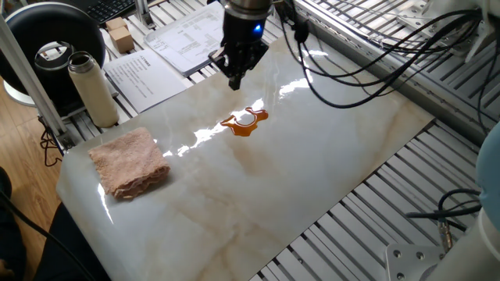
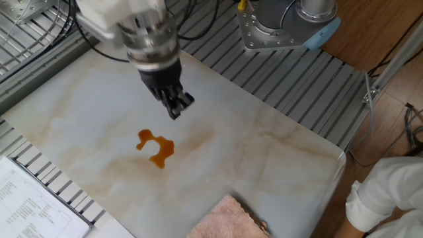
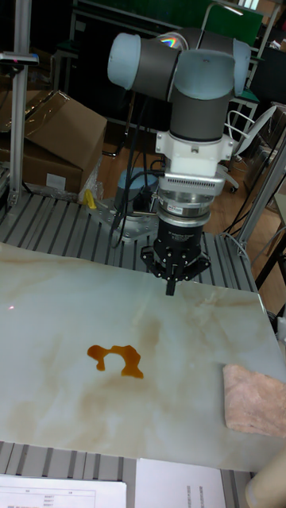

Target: Clean the table with a cloth

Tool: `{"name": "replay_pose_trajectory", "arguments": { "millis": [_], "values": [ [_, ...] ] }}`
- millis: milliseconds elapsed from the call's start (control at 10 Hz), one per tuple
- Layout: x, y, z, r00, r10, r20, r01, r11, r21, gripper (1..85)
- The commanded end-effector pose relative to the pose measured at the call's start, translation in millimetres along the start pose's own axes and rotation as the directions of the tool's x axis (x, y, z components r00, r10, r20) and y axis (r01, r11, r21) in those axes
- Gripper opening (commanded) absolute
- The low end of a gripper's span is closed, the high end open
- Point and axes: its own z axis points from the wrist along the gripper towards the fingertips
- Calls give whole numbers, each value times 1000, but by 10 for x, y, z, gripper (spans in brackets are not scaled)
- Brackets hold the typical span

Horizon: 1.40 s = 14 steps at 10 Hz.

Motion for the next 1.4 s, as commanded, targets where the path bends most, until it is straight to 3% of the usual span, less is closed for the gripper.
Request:
{"name": "replay_pose_trajectory", "arguments": {
  "millis": [0, 200, 400, 500, 600, 700, 800, 900, 1000, 1100, 1200, 1300],
  "values": [
    [42, -83, -47, 997, -56, -48, 56, 998, 3, 117],
    [110, -92, -51, 991, -114, -75, 114, 993, 0, 117],
    [33, -18, -47, 989, -141, -41, 140, 990, -25, 140],
    [-17, 70, -19, 992, -126, -26, 124, 991, -41, 250],
    [-132, 292, 107, 996, -87, -13, 86, 996, -38, 327],
    [-225, 496, 236, 999, -53, -5, 53, 998, -37, 330],
    [-305, 522, 359, 999, -51, 13, 51, 999, 3, 320],
    [-340, 503, 397, 998, -57, 16, 57, 998, 14, 260],
    [-317, 530, 372, 997, -83, 5, 83, 997, -11, 153],
    [-247, 556, 371, 995, -96, -21, 96, 995, -23, 153],
    [-210, 514, 371, 995, -98, -36, 98, 995, -8, 143],
    [-249, 548, 378, 996, -89, -19, 88, 996, -17, 270]
  ]
}}
